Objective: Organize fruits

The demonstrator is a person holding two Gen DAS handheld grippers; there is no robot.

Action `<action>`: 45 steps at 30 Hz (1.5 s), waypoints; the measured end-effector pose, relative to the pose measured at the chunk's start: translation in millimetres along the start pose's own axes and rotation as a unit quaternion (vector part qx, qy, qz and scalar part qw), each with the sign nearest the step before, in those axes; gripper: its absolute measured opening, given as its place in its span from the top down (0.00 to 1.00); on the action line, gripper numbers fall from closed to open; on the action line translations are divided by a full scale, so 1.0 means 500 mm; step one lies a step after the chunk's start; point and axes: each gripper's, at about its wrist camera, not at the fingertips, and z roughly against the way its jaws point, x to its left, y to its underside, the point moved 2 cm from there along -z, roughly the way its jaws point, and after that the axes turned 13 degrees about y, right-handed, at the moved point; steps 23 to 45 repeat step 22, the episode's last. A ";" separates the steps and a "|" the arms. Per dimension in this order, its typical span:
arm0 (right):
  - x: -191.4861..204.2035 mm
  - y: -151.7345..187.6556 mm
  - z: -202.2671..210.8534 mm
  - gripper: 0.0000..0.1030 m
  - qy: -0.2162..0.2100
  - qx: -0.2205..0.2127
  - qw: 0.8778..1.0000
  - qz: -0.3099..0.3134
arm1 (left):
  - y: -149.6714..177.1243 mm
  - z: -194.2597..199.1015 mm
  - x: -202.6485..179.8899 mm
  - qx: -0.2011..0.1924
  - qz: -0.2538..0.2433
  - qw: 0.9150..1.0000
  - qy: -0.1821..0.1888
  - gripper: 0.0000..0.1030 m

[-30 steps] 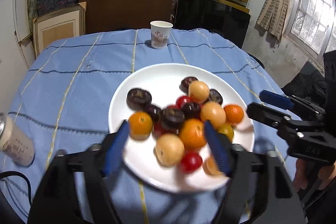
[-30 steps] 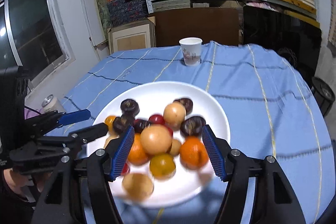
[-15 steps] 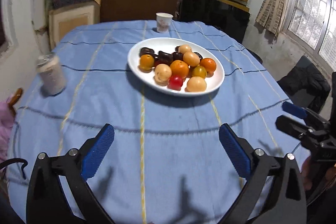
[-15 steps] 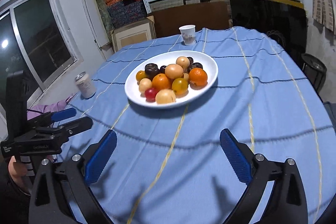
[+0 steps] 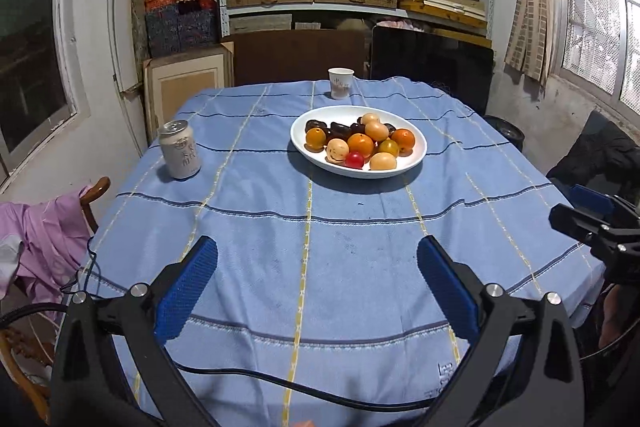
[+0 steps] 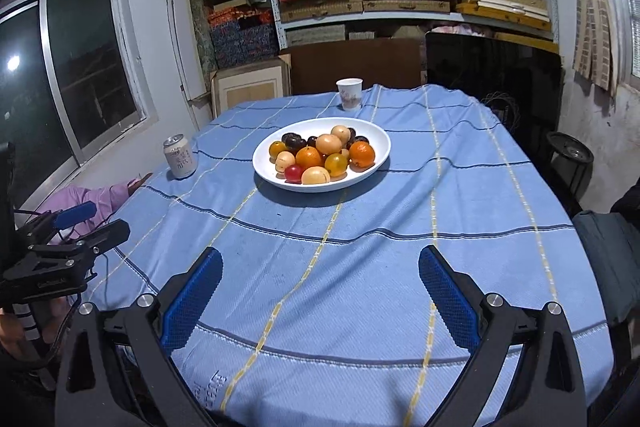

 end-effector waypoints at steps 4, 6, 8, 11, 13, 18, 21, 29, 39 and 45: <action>-0.007 0.007 0.021 0.04 0.011 -0.009 1.000 -0.003 | 0.003 0.017 -0.003 -0.007 0.001 1.000 -0.007 0.05; -0.008 0.011 0.025 0.04 0.011 -0.009 1.000 -0.004 | 0.003 0.025 -0.004 -0.018 -0.004 1.000 -0.013 0.05; -0.007 0.013 0.025 0.04 0.013 -0.008 1.000 -0.004 | 0.003 0.030 -0.006 -0.031 -0.014 0.999 -0.025 0.05; -0.005 0.017 0.024 0.04 0.012 -0.006 1.000 -0.003 | 0.006 0.029 -0.007 -0.033 -0.022 0.999 -0.035 0.05; -0.006 0.018 0.023 0.04 0.012 -0.004 1.000 -0.004 | 0.008 0.024 -0.004 -0.023 -0.019 0.999 -0.037 0.05; -0.004 0.021 0.018 0.04 0.010 -0.001 1.000 -0.006 | 0.007 0.008 0.010 -0.007 -0.004 1.000 -0.031 0.05; -0.003 0.023 0.014 0.04 0.012 0.001 1.000 -0.007 | 0.008 0.004 0.020 -0.007 0.002 0.999 -0.042 0.05; -0.003 0.024 0.016 0.04 0.012 0.001 1.000 -0.007 | 0.009 0.002 0.023 -0.006 0.004 0.999 -0.042 0.05; -0.003 0.024 0.016 0.04 0.012 0.001 1.000 -0.007 | 0.009 0.002 0.023 -0.006 0.004 0.999 -0.042 0.05; -0.003 0.024 0.016 0.04 0.012 0.001 1.000 -0.007 | 0.009 0.002 0.023 -0.006 0.004 0.999 -0.042 0.05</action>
